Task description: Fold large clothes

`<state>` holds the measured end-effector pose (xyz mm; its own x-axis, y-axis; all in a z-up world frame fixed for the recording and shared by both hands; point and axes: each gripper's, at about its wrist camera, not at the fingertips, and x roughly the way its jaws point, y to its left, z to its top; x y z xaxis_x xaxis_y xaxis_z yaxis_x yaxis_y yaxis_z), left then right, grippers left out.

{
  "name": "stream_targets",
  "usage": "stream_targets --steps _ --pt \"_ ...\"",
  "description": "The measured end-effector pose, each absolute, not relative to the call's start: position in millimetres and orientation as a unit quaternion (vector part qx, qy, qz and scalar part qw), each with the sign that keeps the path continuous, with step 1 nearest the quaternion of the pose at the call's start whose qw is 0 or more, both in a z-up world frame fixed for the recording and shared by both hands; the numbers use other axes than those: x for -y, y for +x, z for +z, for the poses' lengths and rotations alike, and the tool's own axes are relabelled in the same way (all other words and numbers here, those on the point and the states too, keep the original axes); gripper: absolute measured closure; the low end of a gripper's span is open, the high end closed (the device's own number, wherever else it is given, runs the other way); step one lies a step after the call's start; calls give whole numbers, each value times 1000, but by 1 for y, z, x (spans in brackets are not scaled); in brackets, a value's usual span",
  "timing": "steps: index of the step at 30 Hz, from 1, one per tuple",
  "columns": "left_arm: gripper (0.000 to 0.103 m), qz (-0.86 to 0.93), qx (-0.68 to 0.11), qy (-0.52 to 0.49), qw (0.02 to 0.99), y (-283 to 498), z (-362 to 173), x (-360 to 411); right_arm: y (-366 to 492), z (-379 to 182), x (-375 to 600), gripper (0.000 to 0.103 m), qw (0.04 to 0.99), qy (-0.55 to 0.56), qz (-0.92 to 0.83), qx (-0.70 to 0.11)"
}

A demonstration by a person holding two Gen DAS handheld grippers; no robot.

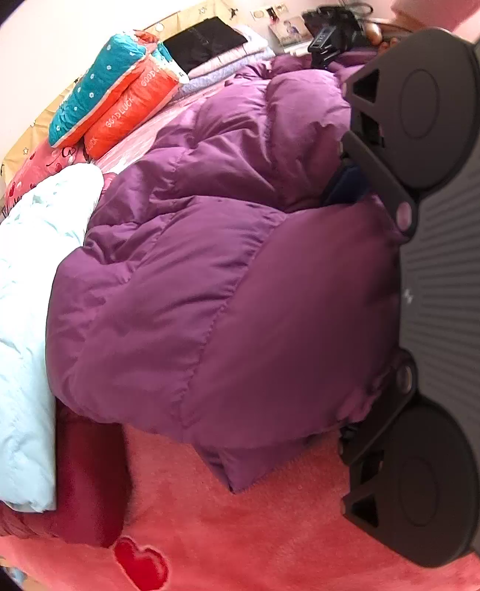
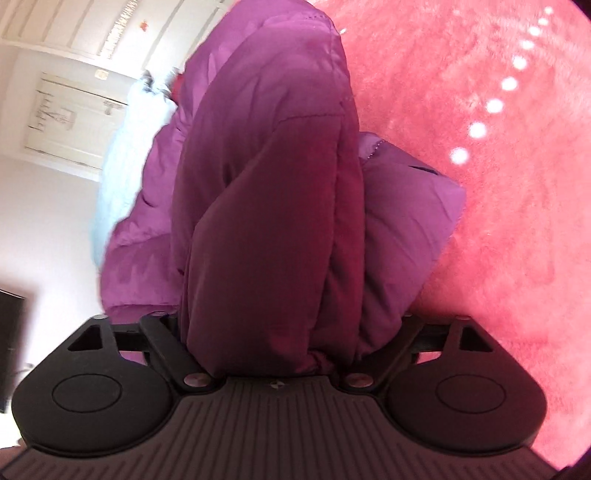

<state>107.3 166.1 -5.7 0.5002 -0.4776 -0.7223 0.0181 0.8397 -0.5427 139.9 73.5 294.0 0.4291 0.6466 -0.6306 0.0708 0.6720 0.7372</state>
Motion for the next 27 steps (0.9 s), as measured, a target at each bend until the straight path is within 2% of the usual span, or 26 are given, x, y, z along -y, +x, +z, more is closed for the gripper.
stream_targets --steps 4,6,11,12,14,18,21,27 --pt "6 -155 -446 -247 846 97 -10 -168 136 331 -112 19 813 249 140 -507" --pt "21 -151 -431 -266 849 87 -13 -176 130 349 -137 29 839 191 112 -497" --pt "47 -165 -434 -289 837 81 -5 -188 112 388 -198 49 887 42 52 -457" --pt "51 -169 -438 -284 836 82 -1 -189 107 396 -206 51 893 20 46 -448" --pt "65 -181 -439 -273 836 85 12 -188 103 412 -219 54 902 -5 33 -431" --pt "78 -201 -431 -284 833 83 39 -193 98 455 -244 57 918 -56 19 -393" --pt "83 -230 -407 -279 839 78 71 -194 95 493 -262 59 927 -99 19 -361" --pt "85 -261 -331 -296 857 88 153 -220 120 577 -285 60 950 -129 16 -285"
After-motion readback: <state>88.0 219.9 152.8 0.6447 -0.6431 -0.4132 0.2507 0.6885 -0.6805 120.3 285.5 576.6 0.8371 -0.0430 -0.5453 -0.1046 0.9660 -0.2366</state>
